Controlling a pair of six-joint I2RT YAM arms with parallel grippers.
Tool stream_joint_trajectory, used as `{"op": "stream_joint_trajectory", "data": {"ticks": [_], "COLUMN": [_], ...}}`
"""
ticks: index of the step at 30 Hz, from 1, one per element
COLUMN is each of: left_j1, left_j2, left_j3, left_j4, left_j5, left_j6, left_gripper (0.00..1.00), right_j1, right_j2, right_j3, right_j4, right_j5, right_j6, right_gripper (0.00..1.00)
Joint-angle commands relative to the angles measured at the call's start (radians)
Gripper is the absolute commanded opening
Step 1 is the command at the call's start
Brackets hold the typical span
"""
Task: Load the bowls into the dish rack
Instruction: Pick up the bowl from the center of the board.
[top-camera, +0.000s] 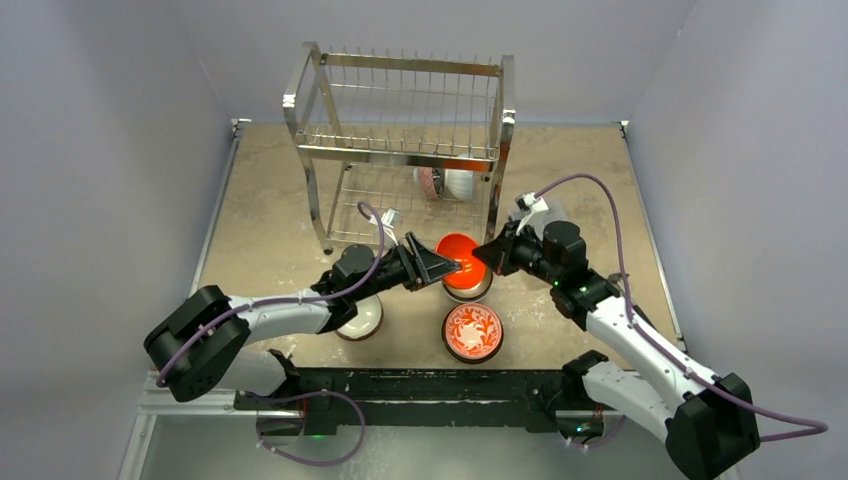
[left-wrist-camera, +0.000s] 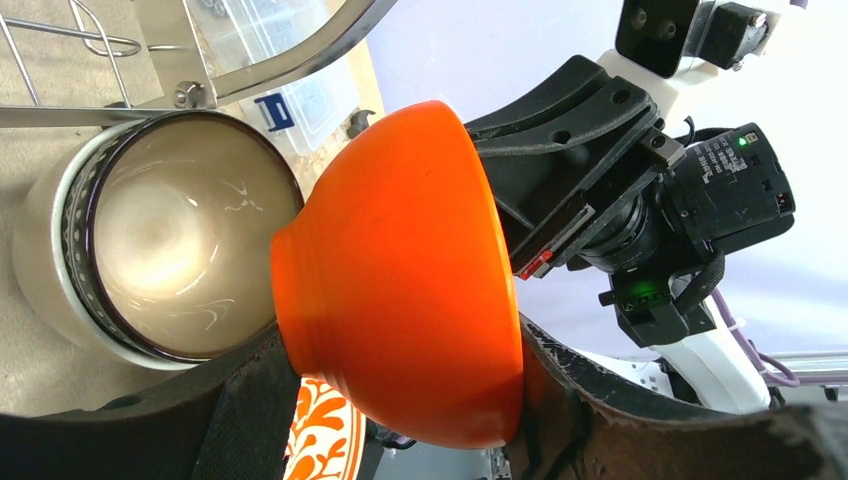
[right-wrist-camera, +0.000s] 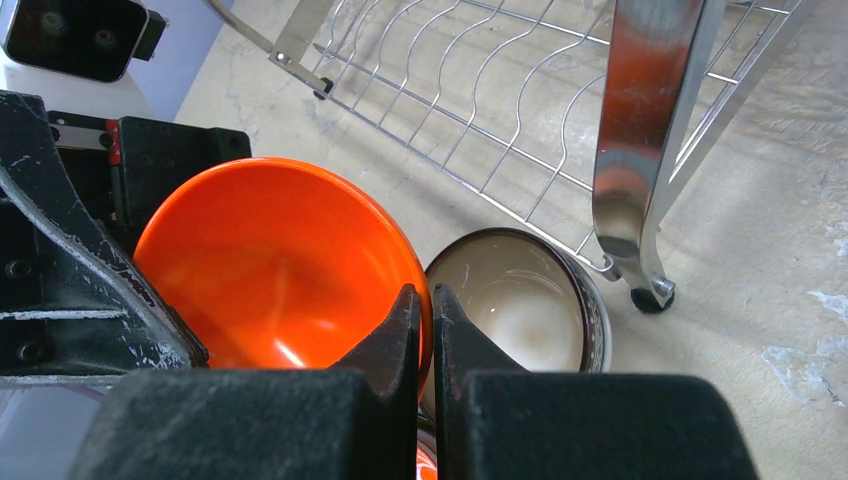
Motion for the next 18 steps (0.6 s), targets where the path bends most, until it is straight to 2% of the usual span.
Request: {"op": "stream_joint_trajectory", "data": {"ticks": [1,7,11,15,18], "left_j1": [-0.004,-0.005,-0.004,-0.003,-0.003], "left_j2": [0.013,0.027,0.032,0.031,0.029], "left_j3": [0.006,-0.013,-0.029,-0.044,-0.053], "left_j4": [0.129,0.152,0.164,0.179,0.184], "left_j5": [-0.015,-0.019,-0.025,-0.031,-0.037], "left_j6": [-0.041,-0.055,-0.062,-0.067,-0.067], "left_gripper": [0.35,0.00,0.00,0.00,0.00], "right_j1": [0.008,0.009,0.008,0.009,0.008], "right_j2": [-0.012,-0.001,0.005,0.012,0.006], "right_j3": [0.002,0.005,0.001,0.001,0.001], "right_j4": [0.061,0.049,0.046,0.040,0.031], "right_j5": [-0.029,-0.035,-0.049,-0.049,-0.043], "right_j6": [0.023,0.011,0.011,0.010,0.005], "right_gripper": [0.01,0.16,0.30,0.50,0.60]}}
